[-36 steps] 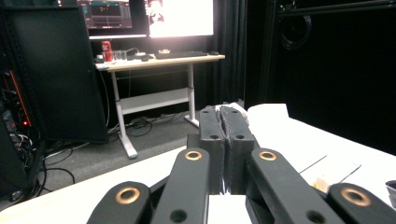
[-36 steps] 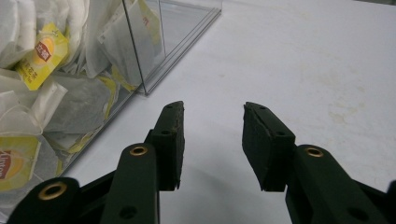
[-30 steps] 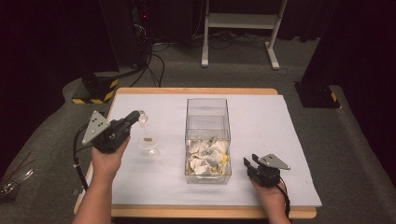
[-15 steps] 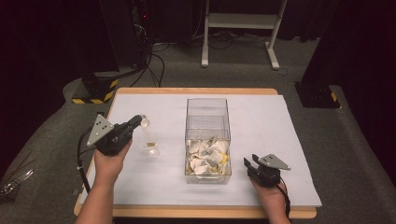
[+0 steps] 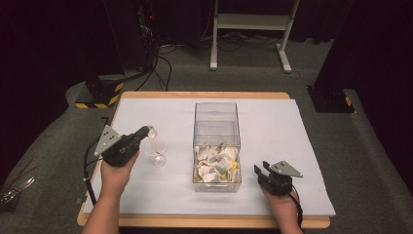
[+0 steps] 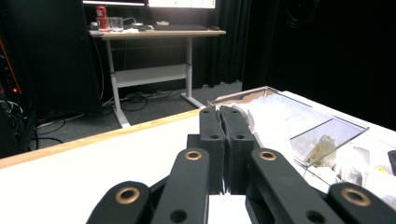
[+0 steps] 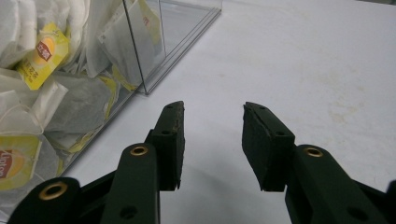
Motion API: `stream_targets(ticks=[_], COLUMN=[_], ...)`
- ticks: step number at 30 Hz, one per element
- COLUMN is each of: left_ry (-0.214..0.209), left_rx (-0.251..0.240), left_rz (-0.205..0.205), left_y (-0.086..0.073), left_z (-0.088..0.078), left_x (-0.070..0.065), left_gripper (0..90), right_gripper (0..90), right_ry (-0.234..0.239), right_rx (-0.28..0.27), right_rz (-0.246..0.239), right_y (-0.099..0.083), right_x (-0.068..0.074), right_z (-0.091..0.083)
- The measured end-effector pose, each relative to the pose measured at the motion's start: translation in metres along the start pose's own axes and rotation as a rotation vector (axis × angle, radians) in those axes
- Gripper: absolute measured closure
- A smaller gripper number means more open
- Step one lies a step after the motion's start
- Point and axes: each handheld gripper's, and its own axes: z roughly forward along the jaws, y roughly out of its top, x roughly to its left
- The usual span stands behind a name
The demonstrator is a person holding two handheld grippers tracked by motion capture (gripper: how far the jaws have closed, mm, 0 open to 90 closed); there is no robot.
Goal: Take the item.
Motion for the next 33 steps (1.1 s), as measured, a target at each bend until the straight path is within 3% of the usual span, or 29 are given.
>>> stream_targets(ticks=[20, 33], left_ry=[0.021, 0.052], left_rx=[0.069, 0.136], left_rz=[-0.022, 0.008], left_y=[-0.021, -0.034], left_z=[0.008, 0.018], left_x=[0.003, 0.005], left_gripper=[88.3, 88.1], right_gripper=[59.4, 59.5], right_ry=[0.003, 0.004], right_rx=[0.004, 0.009], right_rz=[-0.004, -0.001], right_y=[-0.001, -0.001], right_x=[0.000, 0.002], right_z=[0.001, 0.002])
